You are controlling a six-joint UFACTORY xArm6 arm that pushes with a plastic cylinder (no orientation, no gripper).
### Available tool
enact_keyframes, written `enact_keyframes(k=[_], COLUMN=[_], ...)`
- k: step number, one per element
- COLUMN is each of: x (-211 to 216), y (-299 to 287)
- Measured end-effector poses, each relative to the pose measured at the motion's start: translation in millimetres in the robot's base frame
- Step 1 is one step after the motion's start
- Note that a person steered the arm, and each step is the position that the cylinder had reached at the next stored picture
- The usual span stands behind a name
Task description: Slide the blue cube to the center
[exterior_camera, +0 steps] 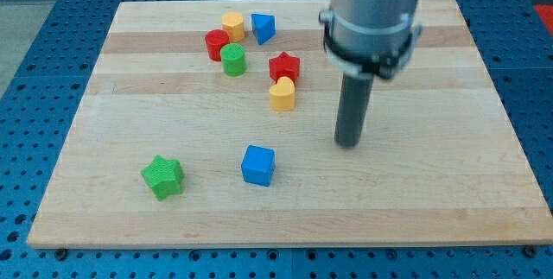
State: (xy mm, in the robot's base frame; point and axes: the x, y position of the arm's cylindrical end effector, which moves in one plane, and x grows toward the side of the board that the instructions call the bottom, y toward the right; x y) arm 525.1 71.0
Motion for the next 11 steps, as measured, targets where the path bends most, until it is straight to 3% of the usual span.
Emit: enact_keyframes(k=[1, 2, 3, 4, 7, 11], x=[53, 54, 60, 60, -20, -42], y=[-9, -10, -79, -90, -126, -149])
